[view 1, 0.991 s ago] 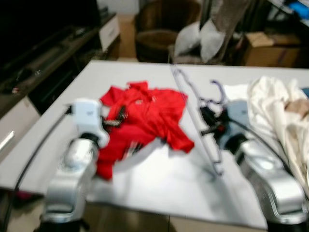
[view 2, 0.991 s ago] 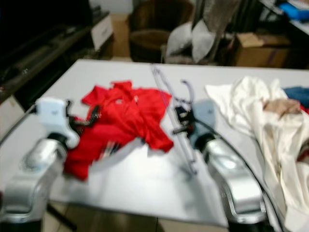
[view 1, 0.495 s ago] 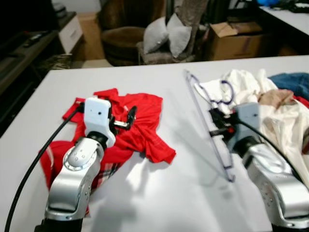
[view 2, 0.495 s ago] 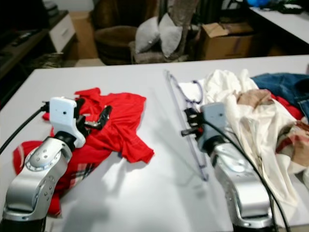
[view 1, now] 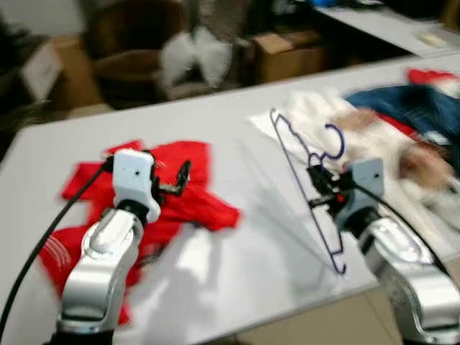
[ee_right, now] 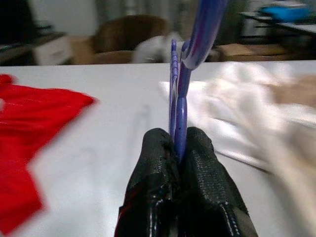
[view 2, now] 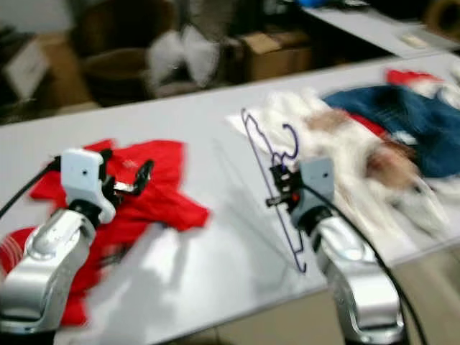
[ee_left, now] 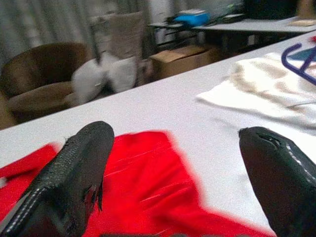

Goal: Hang hanger

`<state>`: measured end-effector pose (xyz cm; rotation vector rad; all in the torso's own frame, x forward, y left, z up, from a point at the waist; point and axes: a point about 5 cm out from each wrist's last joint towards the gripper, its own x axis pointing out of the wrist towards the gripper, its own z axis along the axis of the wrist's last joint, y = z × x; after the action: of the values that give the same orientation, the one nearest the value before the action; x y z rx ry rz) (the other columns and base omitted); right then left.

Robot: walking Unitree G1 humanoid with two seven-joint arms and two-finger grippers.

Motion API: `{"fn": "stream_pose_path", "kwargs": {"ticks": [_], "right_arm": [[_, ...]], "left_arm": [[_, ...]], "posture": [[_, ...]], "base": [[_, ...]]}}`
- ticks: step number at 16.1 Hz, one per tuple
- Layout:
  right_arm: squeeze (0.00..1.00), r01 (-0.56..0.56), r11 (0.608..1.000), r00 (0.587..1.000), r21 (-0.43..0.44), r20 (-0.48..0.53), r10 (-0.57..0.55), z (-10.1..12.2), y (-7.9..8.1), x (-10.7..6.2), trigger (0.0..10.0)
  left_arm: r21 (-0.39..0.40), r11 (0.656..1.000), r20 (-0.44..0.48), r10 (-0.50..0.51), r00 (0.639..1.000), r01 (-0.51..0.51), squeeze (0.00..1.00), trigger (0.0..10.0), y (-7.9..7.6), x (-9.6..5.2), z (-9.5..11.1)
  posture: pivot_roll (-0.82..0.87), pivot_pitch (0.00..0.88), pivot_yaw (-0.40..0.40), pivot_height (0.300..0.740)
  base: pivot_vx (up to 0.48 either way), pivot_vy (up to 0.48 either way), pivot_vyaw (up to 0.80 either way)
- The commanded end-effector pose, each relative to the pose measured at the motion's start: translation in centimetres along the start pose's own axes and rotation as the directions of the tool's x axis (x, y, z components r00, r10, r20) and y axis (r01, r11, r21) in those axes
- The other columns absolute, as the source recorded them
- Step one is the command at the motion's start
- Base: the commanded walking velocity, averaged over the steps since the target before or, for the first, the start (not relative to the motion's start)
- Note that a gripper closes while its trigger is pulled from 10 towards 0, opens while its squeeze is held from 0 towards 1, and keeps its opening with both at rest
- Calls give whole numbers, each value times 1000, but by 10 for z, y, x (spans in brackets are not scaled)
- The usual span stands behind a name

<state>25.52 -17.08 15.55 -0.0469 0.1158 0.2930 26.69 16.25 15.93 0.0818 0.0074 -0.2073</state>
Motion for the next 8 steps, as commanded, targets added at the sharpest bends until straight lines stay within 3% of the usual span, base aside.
{"fn": "stream_pose_path", "kwargs": {"ticks": [1, 4, 7, 8], "right_arm": [[0, -13, 1000, 1000, -21, 24, 14, 5, -5, 0, 10000], [0, 22, 999, 1000, -41, 21, -21, 4, -18, 0, 10000], [0, 73, 996, 997, -60, -16, -74, -1, -24, -1, 10000], [0, 61, 996, 997, -72, -43, -64, -5, -21, -2, 10000]], "left_arm": [[41, 998, -17, 43, 999, -42, 1000, 10000, 15, -3, 1], [85, 995, -60, 57, 997, -51, 1000, 10000, 25, -6, -4], [164, 986, -119, 14, 993, 5, 1000, 10000, 28, -5, -13], [192, 980, -175, -19, 984, 53, 784, 10000, 30, -1, -20]], "posture": [[-68, 0, 89, 740], [-60, 0, 93, 740], [-67, 0, 105, 740], [-95, 0, 121, 740]], "base": [[0, 0, 0], [0, 0, 0], [0, 0, 0], [0, 0, 0]]}}
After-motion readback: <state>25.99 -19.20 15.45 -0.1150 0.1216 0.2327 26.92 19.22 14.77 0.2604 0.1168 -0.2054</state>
